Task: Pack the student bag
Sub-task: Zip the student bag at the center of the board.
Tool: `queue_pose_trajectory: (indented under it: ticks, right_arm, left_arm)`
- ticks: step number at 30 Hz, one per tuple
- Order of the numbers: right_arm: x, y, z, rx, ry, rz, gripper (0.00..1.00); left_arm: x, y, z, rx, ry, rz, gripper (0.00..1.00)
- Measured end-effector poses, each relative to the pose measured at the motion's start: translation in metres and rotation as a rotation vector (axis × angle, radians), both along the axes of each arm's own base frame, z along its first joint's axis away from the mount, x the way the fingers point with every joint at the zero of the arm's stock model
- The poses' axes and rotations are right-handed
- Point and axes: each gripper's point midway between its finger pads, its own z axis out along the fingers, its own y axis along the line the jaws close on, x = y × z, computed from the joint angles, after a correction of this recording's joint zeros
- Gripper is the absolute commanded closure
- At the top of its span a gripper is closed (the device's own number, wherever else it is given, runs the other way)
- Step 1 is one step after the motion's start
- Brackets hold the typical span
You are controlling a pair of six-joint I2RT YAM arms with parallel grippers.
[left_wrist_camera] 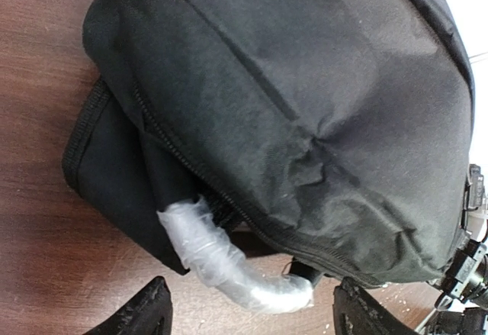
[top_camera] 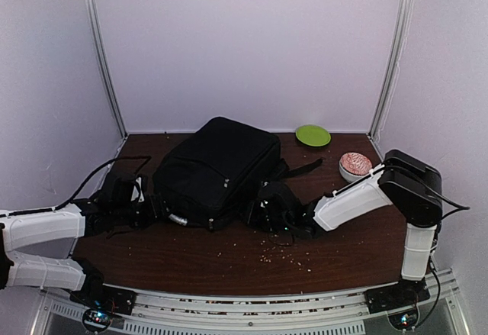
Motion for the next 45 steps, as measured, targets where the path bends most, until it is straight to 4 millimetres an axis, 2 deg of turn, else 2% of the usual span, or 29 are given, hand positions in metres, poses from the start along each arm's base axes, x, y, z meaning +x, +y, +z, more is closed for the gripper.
queue_pose_trajectory:
  ticks: [4,6,8,10,13,16,18,21,24,27,31,34,39,45]
  right_arm:
    - [-0.009,-0.021,-0.015,-0.047,0.014,-0.002,0.69]
    - [-0.014,-0.026,-0.014,-0.052,0.003,0.008,0.66]
    - [-0.018,-0.023,-0.006,-0.047,-0.023,0.034,0.62]
    - [-0.027,-0.009,0.008,-0.033,-0.065,0.087,0.57]
    - [-0.047,0.022,0.031,-0.011,-0.128,0.186,0.49]
    - [-0.067,0.053,0.056,0.018,-0.188,0.267,0.45]
    - [-0.076,0.069,0.064,0.02,-0.214,0.298,0.44]
    - [-0.075,0.084,0.066,-0.015,-0.23,0.289,0.43]
    - [-0.067,0.089,0.055,-0.085,-0.224,0.248,0.41]
    - [-0.058,0.086,0.039,-0.183,-0.206,0.194,0.41]
    - [-0.051,0.079,0.028,-0.265,-0.192,0.148,0.42]
    - [-0.047,0.075,0.026,-0.309,-0.185,0.121,0.42]
    - [-0.039,0.081,0.028,-0.335,-0.178,0.086,0.43]
    - [-0.037,0.075,0.017,-0.362,-0.145,0.069,0.48]
  left_arm:
    - [-0.002,0.004,-0.001,0.032,-0.001,-0.003,0.26]
    - [-0.002,0.005,0.002,0.042,-0.007,-0.006,0.26]
    - [-0.002,0.006,0.005,0.043,-0.017,-0.009,0.26]
    - [-0.002,0.006,0.007,0.043,-0.021,-0.009,0.27]
    - [-0.003,0.006,0.007,0.044,-0.02,-0.009,0.27]
    - [-0.003,0.006,0.008,0.042,-0.023,-0.009,0.27]
    - [-0.003,0.006,0.008,0.039,-0.025,-0.01,0.27]
    - [-0.003,0.005,0.01,0.035,-0.028,-0.012,0.27]
    - [-0.003,0.006,0.011,0.032,-0.035,-0.012,0.27]
    - [-0.005,0.006,0.013,0.027,-0.042,-0.012,0.27]
    - [-0.007,0.007,0.012,0.025,-0.044,-0.013,0.27]
    - [-0.008,0.008,0.012,0.023,-0.047,-0.013,0.27]
    - [-0.01,0.009,0.01,0.023,-0.044,-0.013,0.27]
    - [-0.011,0.009,0.013,0.015,-0.053,-0.011,0.27]
